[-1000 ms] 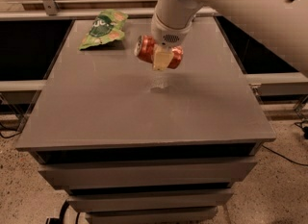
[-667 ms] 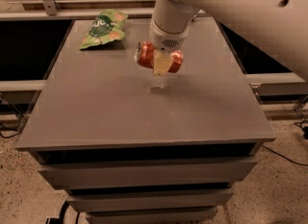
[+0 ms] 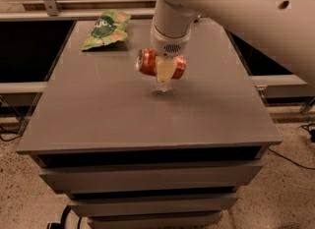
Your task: Knock coke can over
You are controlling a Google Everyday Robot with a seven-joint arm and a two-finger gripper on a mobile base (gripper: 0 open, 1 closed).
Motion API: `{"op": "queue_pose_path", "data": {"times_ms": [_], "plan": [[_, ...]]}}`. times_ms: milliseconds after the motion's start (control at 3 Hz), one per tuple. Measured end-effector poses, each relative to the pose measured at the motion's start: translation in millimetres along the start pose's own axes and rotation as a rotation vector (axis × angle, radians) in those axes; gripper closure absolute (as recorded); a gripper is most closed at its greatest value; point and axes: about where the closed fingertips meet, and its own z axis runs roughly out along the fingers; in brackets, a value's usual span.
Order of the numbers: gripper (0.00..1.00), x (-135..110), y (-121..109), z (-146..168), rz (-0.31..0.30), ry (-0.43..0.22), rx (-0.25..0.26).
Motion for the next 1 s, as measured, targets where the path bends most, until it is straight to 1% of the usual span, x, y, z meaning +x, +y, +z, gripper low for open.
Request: {"op": "queue_pose_path", "data": {"times_ms": [333,667,1000], "plan": [[0.11,-2.3,4.7,2.5,-0.030,0.015,-0.026],[0.00,-2.6,9.2,5.4,-0.047,0.019,-0.051],[0.00,-0.8,19.6,11.6,-0.051,0.005,-0.089]]}}
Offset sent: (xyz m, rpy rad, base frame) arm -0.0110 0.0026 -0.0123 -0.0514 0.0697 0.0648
